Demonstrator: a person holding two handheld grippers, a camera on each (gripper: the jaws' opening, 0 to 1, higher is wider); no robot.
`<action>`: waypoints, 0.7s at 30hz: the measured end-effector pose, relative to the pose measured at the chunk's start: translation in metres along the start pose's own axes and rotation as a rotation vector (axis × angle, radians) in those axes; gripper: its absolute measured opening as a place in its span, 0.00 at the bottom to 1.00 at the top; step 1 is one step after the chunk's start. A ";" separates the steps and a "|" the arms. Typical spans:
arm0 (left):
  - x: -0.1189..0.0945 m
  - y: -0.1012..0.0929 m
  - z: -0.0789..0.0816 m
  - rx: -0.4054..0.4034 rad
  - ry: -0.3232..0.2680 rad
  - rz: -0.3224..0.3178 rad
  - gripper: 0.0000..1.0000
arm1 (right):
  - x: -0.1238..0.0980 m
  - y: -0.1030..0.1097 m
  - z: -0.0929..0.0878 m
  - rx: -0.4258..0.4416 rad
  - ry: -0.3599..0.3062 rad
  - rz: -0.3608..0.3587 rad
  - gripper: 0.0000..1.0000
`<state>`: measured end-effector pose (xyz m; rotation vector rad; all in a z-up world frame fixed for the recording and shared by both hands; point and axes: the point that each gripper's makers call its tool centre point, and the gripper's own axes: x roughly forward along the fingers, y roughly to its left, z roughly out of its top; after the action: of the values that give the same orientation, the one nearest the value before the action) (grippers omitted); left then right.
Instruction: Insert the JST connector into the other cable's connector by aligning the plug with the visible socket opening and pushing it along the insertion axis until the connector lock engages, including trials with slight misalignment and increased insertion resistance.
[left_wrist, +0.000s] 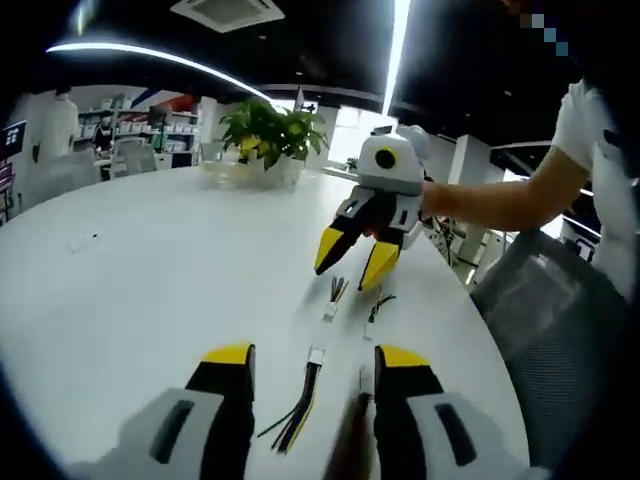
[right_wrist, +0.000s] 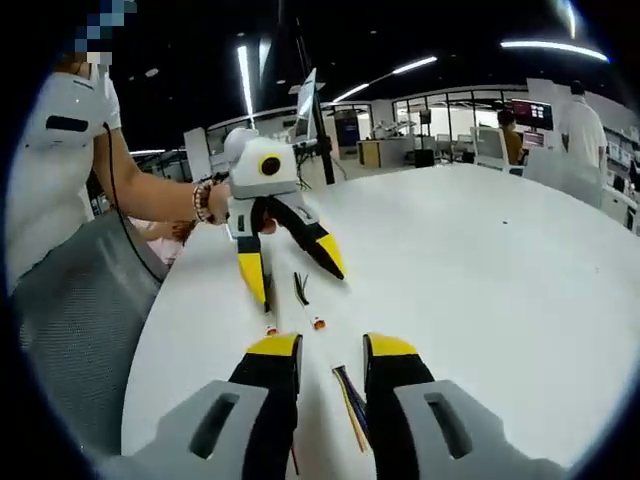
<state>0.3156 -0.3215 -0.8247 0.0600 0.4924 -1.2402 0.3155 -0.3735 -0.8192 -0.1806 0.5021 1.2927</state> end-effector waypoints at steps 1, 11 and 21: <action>0.001 0.000 -0.001 0.000 -0.001 0.001 0.35 | 0.001 0.000 -0.002 0.000 0.006 -0.002 0.22; 0.009 0.000 -0.001 0.040 -0.016 -0.015 0.21 | 0.008 0.000 -0.016 -0.030 0.048 -0.023 0.15; 0.013 0.004 -0.008 0.075 0.011 -0.008 0.15 | 0.011 -0.001 -0.023 -0.085 0.080 -0.029 0.06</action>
<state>0.3194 -0.3295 -0.8381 0.1279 0.4558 -1.2664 0.3124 -0.3736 -0.8448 -0.3110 0.5112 1.2831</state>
